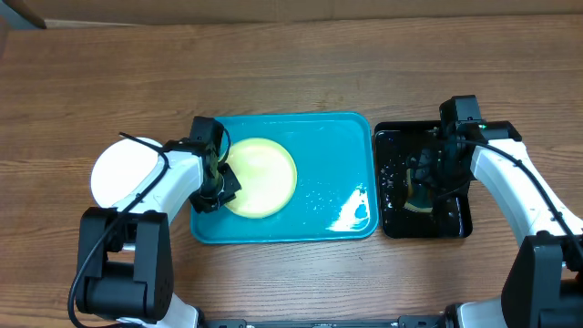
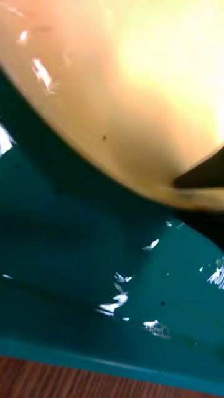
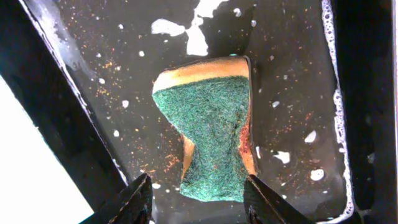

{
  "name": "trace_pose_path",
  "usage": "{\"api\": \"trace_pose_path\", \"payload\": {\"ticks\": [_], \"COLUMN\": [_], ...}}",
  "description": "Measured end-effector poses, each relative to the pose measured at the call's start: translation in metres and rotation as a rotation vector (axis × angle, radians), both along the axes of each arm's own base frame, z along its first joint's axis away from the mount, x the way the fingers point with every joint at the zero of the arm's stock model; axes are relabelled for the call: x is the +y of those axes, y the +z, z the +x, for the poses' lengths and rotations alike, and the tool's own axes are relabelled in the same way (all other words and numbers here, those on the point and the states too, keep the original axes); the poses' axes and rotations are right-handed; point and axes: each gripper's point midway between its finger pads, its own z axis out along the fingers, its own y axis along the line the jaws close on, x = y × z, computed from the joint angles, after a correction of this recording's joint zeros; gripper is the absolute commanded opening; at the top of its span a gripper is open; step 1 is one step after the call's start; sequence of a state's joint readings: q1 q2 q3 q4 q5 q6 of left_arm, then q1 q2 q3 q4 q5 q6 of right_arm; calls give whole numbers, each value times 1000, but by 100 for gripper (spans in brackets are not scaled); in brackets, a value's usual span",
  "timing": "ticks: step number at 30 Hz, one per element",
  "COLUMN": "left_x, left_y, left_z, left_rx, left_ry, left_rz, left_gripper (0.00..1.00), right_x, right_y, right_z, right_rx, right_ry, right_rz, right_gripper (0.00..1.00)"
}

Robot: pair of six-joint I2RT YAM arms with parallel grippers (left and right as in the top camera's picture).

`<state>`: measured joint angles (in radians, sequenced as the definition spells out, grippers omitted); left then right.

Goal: Clean dirty plates on tray and stack at the side
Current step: 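Grip the yellow plate rim and tilt it up with the left gripper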

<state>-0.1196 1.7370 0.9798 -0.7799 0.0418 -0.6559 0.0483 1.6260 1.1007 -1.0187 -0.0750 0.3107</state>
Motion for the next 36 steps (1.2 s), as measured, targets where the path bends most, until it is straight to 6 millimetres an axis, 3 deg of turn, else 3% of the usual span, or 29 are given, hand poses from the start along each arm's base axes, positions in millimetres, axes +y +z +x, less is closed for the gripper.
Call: {"api": "trace_pose_path", "payload": {"ticks": [11, 14, 18, 21, 36], "left_x": [1, 6, 17, 25, 56], "left_y": [11, 29, 72, 94, 133], "left_z": [-2, 4, 21, 22, 21], "left_rx": [18, -3, -133, -193, -298], "left_ry": [-8, -18, -46, -48, -88], "left_rz": [7, 36, 101, 147, 354], "left_gripper": [4, 4, 4, 4, 4], "right_x": [0, 0, 0, 0, 0], "right_y": [0, 0, 0, 0, 0], "right_z": [-1, -1, -1, -1, -1], "right_rx": [3, 3, 3, 3, 3], "right_ry": [0, 1, 0, 0, 0], "right_rz": [-1, -1, 0, 0, -1], "right_gripper": [49, 49, 50, 50, 50]}}
